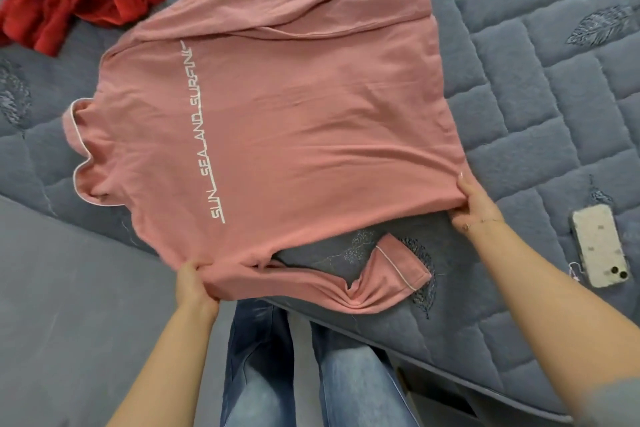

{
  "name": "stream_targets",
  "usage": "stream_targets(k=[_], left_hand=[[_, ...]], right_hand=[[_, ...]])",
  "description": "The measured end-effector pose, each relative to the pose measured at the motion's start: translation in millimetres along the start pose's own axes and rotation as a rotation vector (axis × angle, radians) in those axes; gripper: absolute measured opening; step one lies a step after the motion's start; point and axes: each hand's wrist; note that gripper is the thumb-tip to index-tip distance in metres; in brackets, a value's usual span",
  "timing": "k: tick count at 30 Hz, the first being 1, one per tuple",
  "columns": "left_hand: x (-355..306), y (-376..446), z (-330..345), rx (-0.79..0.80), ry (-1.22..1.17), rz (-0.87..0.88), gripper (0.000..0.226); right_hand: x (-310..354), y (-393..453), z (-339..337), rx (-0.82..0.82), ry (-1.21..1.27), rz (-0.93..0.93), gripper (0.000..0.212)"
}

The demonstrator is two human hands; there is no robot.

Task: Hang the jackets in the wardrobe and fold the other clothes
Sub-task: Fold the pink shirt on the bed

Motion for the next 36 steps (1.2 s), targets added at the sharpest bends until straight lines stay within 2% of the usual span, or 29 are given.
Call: stream_targets(k=[4,8,9,11,13,14,16,18,20,24,27,29,32,34,36], left_hand=[[13,11,-17,-0.02,-0.003,0.008,0.023],[10,9,-21,0.041,0.033,-0.014,0.025],[5,7,-21,0.042,0.001,-0.014,0.025],[-7,0,-24,0.032,-0.057,0.012,0.026],[-22,-8,-31,0.031,-0.106,0.036,0.028],[-29,-12,-35,0.043,-0.146,0.027,0.032],[-47,-20,-40,0.088,-0.247,-0.047,0.038],[-70,-29,-35,0.167,-0.331,-0.111,0.034],[-97,-34,-20,0.242,-0.39,-0.11,0.028],[-151,-38,26,0.362,-0.514,0.005,0.016],[-160,-29,49,0.387,-0.524,0.045,0.024],[-151,-21,54,0.366,-0.395,0.098,0.025],[-118,-7,49,0.237,-0.291,0.26,0.018],[-92,3,39,0.099,-0.252,0.228,0.016],[-68,15,27,0.053,-0.262,0.106,0.027]], right_hand=[[-9,5,-6,-0.029,-0.096,-0.098,0.037],[-27,-3,-9,-0.018,-0.283,-0.108,0.013],[-28,-5,-10,-0.01,-0.262,-0.053,0.015],[-23,-9,-12,-0.008,-0.114,0.058,0.034],[-11,-12,-10,0.018,0.02,0.103,0.053],[-4,-15,-7,0.049,0.07,0.116,0.055],[14,-27,5,0.119,0.134,0.132,0.047],[33,-35,22,0.194,0.18,0.143,0.028],[48,-37,42,0.248,0.214,0.153,0.018],[66,-31,87,0.334,0.129,0.108,0.028],[69,-26,107,0.375,0.098,0.077,0.025],[62,-21,106,0.344,0.06,0.06,0.028],[29,-20,83,0.213,-0.181,-0.024,0.019],[-5,-20,57,0.131,-0.289,-0.018,0.021],[-32,-18,37,0.111,-0.222,0.033,0.02]])
Point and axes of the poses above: each hand's wrist, its own y-axis towards the middle knuckle, its own z-axis out of the palm, x = y × z, and after that the axes turned 14 degrees about -x, right-handed
